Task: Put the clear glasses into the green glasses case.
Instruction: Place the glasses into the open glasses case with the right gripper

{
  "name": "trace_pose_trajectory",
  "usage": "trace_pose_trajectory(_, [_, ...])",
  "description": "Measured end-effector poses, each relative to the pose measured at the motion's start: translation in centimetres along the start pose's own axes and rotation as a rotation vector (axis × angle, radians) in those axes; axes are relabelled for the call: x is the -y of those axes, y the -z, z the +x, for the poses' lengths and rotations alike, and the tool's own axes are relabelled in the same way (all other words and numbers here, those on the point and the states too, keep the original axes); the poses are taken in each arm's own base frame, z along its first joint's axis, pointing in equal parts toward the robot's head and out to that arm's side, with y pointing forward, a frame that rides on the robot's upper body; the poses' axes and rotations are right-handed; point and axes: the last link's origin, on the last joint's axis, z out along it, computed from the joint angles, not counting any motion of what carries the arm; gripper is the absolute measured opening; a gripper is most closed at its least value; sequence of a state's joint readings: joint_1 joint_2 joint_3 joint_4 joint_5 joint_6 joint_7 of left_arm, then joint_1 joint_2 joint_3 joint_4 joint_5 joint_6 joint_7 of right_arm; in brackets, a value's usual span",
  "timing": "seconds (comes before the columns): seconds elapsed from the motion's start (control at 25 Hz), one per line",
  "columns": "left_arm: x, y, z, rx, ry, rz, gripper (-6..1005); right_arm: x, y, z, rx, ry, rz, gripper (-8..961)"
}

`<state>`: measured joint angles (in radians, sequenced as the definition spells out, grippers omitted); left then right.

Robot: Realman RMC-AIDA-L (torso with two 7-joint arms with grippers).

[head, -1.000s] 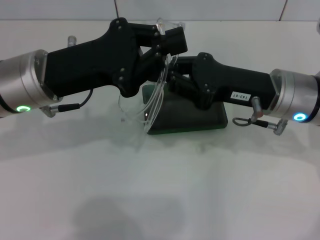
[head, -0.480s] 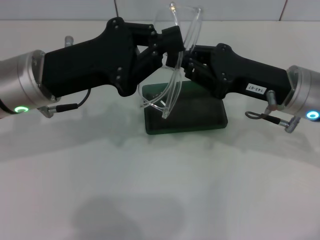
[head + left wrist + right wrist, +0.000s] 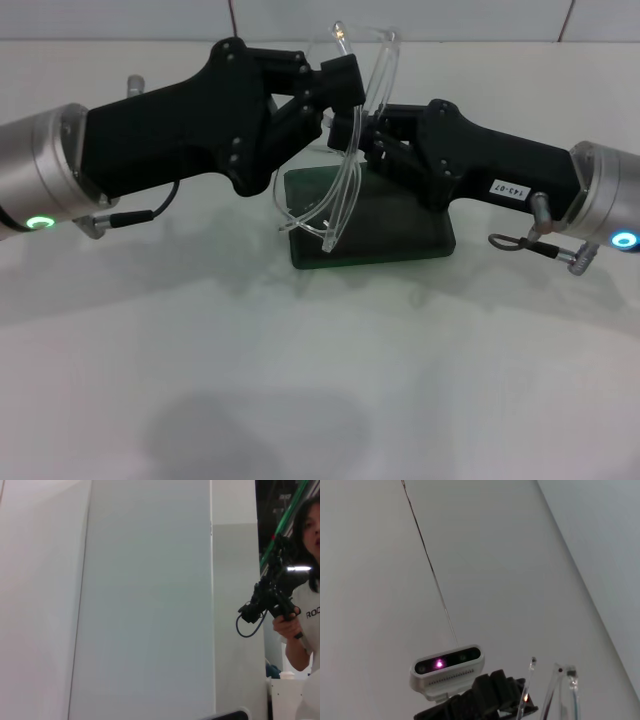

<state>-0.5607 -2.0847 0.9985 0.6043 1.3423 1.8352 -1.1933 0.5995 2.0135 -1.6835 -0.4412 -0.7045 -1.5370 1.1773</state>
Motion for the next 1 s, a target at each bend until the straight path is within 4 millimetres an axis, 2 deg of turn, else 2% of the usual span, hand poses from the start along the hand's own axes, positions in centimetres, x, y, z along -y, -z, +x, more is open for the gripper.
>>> trace_pose_trajectory(0.44, [-0.2,0.2,-0.2,-0.003,0.004,0.003,55,-0.1,-0.3,-0.1,-0.001,0.005,-0.009,107])
trace_pose_trajectory(0.84, [-0.6,0.8,0.1,-0.036,-0.004,0.004,55,1.1,2.1,-2.2,0.084,0.059,0.084,107])
trace_pose_trajectory(1.0, [-0.7,0.9,0.1,-0.037,-0.003,0.004,55,1.1,2.0,-2.5,0.082,0.069,0.074,107])
